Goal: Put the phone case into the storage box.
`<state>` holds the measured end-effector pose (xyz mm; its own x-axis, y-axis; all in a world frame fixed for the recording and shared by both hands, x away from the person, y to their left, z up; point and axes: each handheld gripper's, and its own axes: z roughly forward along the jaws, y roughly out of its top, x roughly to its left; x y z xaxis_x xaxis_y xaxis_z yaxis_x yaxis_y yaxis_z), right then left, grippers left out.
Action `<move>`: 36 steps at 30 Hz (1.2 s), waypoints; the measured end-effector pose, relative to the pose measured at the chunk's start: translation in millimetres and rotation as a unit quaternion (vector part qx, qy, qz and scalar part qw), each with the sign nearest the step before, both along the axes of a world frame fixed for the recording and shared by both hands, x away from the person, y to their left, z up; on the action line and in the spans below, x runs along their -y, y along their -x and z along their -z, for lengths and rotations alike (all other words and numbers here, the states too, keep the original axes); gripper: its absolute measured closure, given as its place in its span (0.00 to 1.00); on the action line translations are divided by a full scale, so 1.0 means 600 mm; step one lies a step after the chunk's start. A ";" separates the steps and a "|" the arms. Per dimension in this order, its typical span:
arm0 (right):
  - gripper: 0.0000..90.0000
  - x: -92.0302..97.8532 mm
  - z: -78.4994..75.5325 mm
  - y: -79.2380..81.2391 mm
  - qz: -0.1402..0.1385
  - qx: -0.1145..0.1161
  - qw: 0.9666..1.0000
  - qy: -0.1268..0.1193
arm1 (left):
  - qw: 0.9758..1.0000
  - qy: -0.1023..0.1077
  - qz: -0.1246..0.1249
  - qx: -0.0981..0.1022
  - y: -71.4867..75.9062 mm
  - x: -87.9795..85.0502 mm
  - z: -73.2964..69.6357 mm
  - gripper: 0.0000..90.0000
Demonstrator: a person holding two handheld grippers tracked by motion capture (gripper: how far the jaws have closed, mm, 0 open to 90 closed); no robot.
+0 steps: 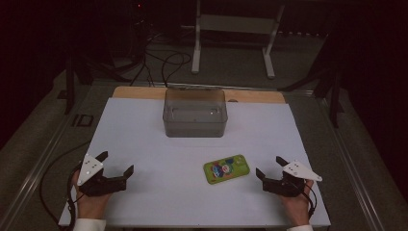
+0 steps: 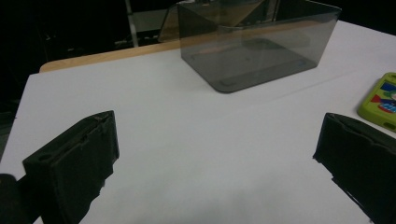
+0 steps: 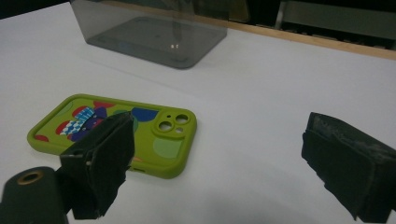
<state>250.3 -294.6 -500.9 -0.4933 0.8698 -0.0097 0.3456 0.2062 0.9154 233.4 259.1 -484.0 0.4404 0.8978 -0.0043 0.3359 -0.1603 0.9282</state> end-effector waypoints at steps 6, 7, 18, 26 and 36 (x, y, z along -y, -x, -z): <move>0.11 -0.004 0.001 0.000 -0.004 0.003 1.000 0.000 | 1.000 -0.002 -0.004 0.001 -0.002 0.000 0.002 0.00; 0.11 -0.004 0.001 0.000 -0.004 0.003 1.000 0.000 | 1.000 -0.005 -0.002 0.001 -0.001 0.003 0.003 0.00; 0.11 -0.011 0.000 0.004 -0.004 0.021 1.000 0.009 | 1.000 -0.013 0.014 0.009 -0.012 0.019 -0.011 0.00; 0.11 -0.018 0.002 0.006 -0.011 0.022 1.000 0.011 | 0.999 -0.022 0.032 0.008 -0.021 0.032 -0.026 0.00; 0.11 -0.019 0.002 0.006 -0.010 0.020 1.000 0.012 | 0.998 -0.026 0.050 0.003 -0.040 0.054 -0.031 0.00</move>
<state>246.9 -283.4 -502.4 -0.5100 0.8587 -0.0498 0.3051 0.2347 0.9229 257.5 226.9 -465.7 0.5269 0.8488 0.0439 0.3101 -0.2400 0.9199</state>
